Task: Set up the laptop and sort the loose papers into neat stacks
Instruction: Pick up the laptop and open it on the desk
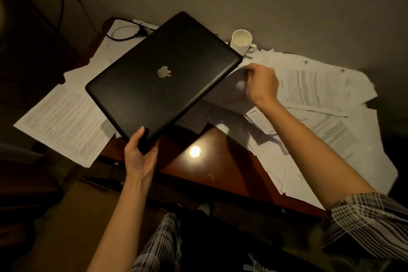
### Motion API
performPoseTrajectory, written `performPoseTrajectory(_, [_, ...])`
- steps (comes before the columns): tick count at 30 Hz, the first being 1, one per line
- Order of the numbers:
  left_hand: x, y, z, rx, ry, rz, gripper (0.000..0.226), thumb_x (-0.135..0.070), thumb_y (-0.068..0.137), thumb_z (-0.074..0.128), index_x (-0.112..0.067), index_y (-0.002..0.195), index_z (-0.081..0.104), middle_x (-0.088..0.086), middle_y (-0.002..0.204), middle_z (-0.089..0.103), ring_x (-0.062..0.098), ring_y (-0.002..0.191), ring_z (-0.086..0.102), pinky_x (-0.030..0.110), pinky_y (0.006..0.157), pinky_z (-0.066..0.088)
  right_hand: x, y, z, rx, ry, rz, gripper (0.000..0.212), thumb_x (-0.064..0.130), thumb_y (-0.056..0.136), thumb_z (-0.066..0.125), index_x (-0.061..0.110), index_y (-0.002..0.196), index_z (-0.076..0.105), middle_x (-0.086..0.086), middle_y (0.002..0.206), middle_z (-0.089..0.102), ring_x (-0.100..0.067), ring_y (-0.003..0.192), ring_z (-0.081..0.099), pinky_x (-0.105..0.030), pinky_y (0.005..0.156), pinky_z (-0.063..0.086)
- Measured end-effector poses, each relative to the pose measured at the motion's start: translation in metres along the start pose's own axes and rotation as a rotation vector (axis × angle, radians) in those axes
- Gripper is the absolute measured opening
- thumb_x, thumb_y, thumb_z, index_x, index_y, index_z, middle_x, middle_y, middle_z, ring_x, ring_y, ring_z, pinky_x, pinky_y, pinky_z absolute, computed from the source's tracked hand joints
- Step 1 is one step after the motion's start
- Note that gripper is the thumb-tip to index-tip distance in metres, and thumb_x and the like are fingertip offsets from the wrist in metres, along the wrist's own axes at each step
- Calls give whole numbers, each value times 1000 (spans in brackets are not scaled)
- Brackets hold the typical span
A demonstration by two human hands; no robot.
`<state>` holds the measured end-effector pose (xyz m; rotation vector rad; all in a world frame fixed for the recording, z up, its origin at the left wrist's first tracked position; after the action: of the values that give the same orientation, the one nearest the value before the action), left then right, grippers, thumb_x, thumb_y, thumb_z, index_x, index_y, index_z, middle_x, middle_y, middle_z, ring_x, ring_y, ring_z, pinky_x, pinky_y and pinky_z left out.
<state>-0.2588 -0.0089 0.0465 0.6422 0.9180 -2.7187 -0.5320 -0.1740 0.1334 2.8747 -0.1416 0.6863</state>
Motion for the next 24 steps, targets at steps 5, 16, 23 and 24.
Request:
performPoseTrajectory(5, [5,-1,16,88,20,-14,33,-4,88,51,-16,71,77,0,86,71,14,85,68,25,79,57,-99,16,-37,-208,484,617,22,12,93,50,2,103,67,-7,94,64,-19,87,60,-27,74,45])
performPoseTrajectory(16, [28,4,3,101,117,-103,38,-5,93,45,-14,69,73,0,82,68,12,78,70,23,74,57,-250,-32,41,44,471,1248,58,24,94,38,13,149,24,-4,146,39,-19,133,40,-19,88,45])
performPoseTrajectory(23, [24,11,-44,174,362,-259,48,-4,97,35,-20,79,77,0,96,70,15,93,68,29,87,53,-153,-84,41,391,1269,945,54,53,97,33,7,117,53,-17,105,64,-30,98,64,-40,85,52])
performPoseTrajectory(24, [23,11,-52,185,395,-284,48,-3,97,33,-20,84,77,0,99,70,16,94,68,30,86,55,-139,-94,42,527,1335,907,61,59,94,35,8,121,54,-18,111,65,-32,105,63,-44,91,50])
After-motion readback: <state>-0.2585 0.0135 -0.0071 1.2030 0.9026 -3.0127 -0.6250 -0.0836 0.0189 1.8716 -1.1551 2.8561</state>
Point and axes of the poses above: each hand's wrist, its own y-axis towards the middle knuckle, its own z-axis out of the palm, x = y × z, the point moved 5 cm from there along y, towards the middle knuckle
